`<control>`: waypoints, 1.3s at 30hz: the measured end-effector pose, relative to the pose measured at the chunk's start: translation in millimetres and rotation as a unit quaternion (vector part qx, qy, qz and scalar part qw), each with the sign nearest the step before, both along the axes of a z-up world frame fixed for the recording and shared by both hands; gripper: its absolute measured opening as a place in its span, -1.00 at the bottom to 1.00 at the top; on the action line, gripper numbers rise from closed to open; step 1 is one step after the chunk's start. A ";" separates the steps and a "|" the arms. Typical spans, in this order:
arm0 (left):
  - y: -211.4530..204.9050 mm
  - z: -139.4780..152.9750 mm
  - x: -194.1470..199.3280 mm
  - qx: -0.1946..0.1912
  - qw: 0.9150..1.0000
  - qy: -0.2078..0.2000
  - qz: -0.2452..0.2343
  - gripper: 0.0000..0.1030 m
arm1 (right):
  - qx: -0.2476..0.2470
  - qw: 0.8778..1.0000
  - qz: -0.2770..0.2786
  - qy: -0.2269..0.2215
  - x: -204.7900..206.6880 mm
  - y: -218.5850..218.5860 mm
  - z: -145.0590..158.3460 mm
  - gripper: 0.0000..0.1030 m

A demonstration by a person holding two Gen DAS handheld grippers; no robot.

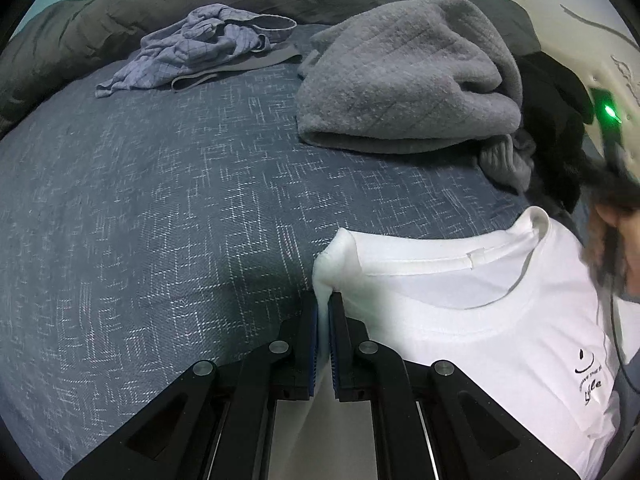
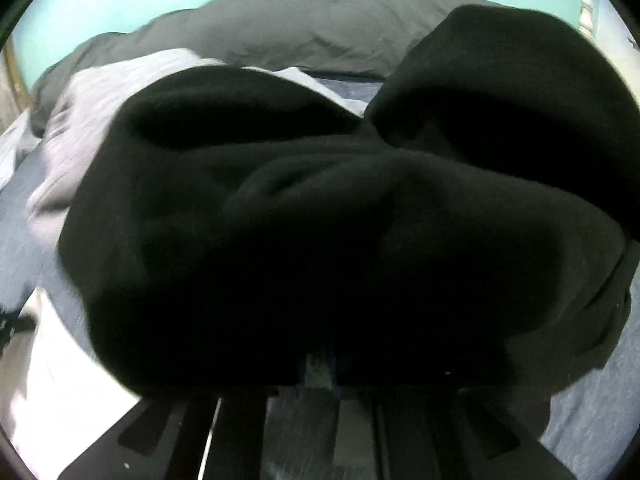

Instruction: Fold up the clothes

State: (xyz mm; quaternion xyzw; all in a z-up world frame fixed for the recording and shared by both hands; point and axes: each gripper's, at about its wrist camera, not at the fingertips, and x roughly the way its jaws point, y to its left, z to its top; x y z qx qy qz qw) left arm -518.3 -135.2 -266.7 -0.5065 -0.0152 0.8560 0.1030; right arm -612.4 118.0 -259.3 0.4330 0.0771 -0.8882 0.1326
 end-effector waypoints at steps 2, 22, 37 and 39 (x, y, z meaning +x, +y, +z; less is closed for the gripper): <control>-2.3 -2.1 1.0 -0.001 1.000 -0.001 -0.003 -0.89 | 0.004 1.000 -0.006 -0.005 -12.0 -2.5 1.7 -0.90; -1.7 -2.0 2.1 -0.009 1.000 -0.012 0.004 -0.88 | -0.041 0.982 0.168 -0.073 100.8 24.2 21.5 -0.13; -6.8 7.6 9.3 0.002 1.000 0.023 0.018 -0.90 | -0.014 0.985 0.169 0.006 86.8 4.1 28.8 -0.92; -7.8 6.0 7.4 0.011 0.999 0.018 0.030 -0.90 | -0.009 0.987 0.161 0.005 80.7 4.2 29.4 -0.92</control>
